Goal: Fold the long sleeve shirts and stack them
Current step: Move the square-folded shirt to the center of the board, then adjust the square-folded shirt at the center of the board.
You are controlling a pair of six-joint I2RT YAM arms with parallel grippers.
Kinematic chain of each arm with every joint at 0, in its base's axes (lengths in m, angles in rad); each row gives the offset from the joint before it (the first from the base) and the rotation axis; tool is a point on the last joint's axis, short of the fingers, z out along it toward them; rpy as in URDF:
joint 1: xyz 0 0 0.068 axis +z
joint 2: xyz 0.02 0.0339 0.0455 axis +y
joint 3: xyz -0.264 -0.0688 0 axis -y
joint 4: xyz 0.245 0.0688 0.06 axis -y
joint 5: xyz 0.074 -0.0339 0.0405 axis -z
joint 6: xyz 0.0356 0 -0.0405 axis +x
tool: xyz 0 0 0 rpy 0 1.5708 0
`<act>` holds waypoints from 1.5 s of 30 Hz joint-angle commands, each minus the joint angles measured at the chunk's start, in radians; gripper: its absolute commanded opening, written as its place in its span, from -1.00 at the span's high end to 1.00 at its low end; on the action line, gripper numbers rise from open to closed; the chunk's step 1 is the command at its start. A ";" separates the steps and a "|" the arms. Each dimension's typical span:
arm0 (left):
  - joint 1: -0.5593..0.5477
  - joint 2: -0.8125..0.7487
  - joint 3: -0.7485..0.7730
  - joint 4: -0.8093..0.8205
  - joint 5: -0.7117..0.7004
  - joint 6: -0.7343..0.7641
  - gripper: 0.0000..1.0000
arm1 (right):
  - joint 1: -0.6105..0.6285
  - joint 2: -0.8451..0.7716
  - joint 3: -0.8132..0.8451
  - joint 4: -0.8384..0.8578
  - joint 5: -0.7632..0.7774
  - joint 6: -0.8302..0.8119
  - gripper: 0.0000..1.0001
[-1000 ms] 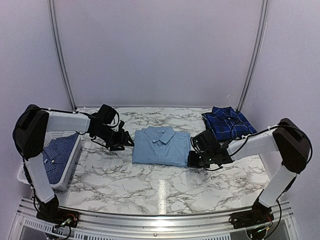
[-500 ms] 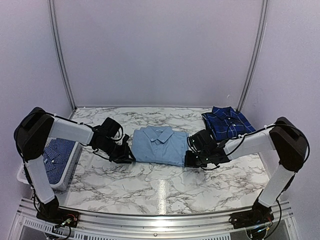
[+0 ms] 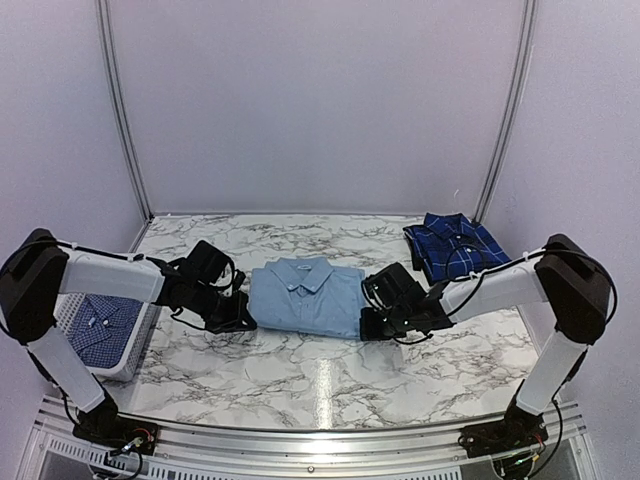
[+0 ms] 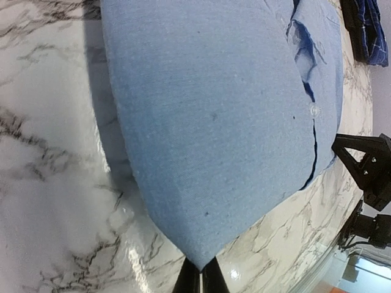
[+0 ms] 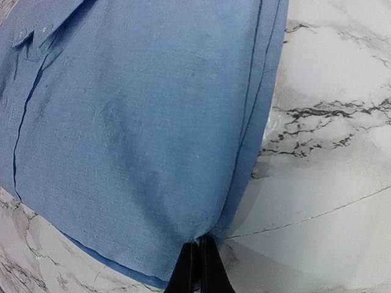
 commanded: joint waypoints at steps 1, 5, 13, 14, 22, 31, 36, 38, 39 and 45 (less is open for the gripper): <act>-0.036 -0.097 -0.116 -0.124 -0.092 -0.027 1.00 | 0.063 0.032 0.024 -0.055 -0.014 -0.037 0.99; -0.057 -0.200 -0.223 -0.157 -0.117 -0.058 1.00 | 0.118 0.013 -0.006 -0.080 -0.028 -0.018 0.95; -0.060 -0.284 -0.099 -0.280 -0.214 -0.010 0.15 | 0.082 -0.071 0.105 -0.173 0.022 -0.051 0.50; -0.057 -0.278 -0.067 -0.300 -0.240 0.000 0.13 | 0.067 -0.069 0.125 -0.166 0.020 -0.057 0.48; 0.120 -0.123 0.113 -0.281 -0.297 0.073 0.19 | -0.060 0.099 0.341 -0.100 -0.022 -0.122 0.47; 0.203 0.127 0.278 -0.185 -0.156 0.088 0.19 | -0.102 0.285 0.520 -0.113 -0.086 -0.164 0.47; 0.213 0.185 0.295 -0.161 -0.144 0.076 0.27 | -0.104 0.330 0.558 -0.113 -0.092 -0.164 0.47; 0.214 0.195 0.302 -0.152 -0.131 0.073 0.36 | -0.105 0.343 0.572 -0.115 -0.094 -0.164 0.47; 0.213 0.198 0.305 -0.147 -0.128 0.072 0.39 | -0.105 0.350 0.576 -0.115 -0.094 -0.164 0.47; 0.213 0.214 0.315 -0.141 -0.116 0.074 0.61 | -0.105 0.366 0.593 -0.136 -0.069 -0.159 0.50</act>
